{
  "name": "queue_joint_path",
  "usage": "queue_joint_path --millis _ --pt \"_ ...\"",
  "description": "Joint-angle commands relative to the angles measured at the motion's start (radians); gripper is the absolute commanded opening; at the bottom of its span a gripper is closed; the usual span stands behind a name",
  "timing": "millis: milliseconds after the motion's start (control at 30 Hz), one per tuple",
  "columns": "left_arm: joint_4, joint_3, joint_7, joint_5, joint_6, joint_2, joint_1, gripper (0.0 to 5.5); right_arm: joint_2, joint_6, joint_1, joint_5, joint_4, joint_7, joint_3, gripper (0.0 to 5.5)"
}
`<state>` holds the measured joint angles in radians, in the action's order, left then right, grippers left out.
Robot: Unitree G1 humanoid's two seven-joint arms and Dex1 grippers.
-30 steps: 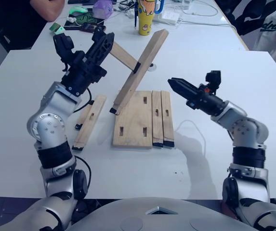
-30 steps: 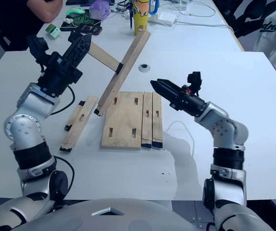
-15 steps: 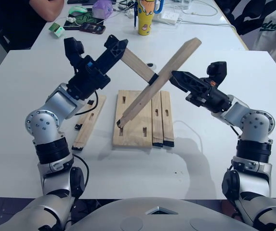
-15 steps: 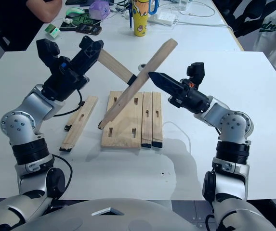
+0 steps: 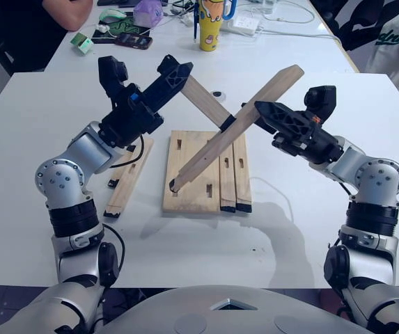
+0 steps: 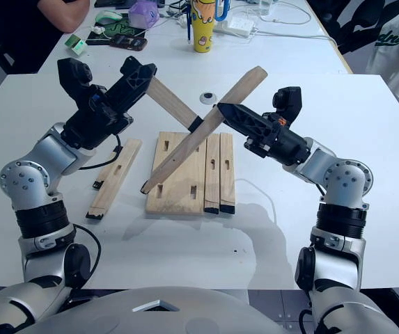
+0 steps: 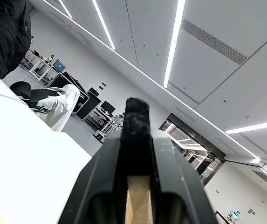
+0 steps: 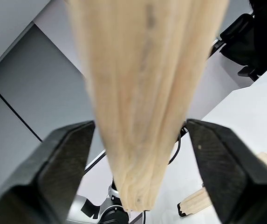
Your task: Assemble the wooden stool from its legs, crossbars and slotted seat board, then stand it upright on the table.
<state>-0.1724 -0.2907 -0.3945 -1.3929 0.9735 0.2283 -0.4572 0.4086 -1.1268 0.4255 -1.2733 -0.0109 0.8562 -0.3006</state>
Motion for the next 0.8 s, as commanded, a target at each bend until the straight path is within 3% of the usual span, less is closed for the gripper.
queue_joint_path --millis 33,167,267,300,533,800 --pt "-0.019 0.019 -0.001 -0.010 0.008 0.023 0.014 0.43 0.016 -0.007 0.000 -0.008 0.017 0.019 0.006 2.80" --pt "-0.015 0.026 -0.006 -0.005 0.000 0.032 0.012 0.43 0.022 -0.007 -0.015 0.000 0.030 0.040 0.017 2.22" --pt "-0.017 0.027 -0.010 -0.006 -0.005 0.035 0.010 0.43 0.024 -0.006 -0.020 0.002 0.034 0.045 0.022 2.08" --pt "-0.014 0.025 -0.010 -0.009 -0.009 0.032 0.009 0.79 0.025 -0.004 -0.022 0.005 0.037 0.047 0.024 2.08" --pt "-0.022 -0.007 0.028 -0.053 -0.046 0.029 0.012 1.85 0.032 0.032 -0.045 0.057 0.038 0.034 0.038 2.08" --pt "0.149 -0.300 0.056 -0.117 -0.179 0.231 -0.068 2.04 0.156 0.109 -0.137 0.229 0.055 0.174 0.124 2.08"
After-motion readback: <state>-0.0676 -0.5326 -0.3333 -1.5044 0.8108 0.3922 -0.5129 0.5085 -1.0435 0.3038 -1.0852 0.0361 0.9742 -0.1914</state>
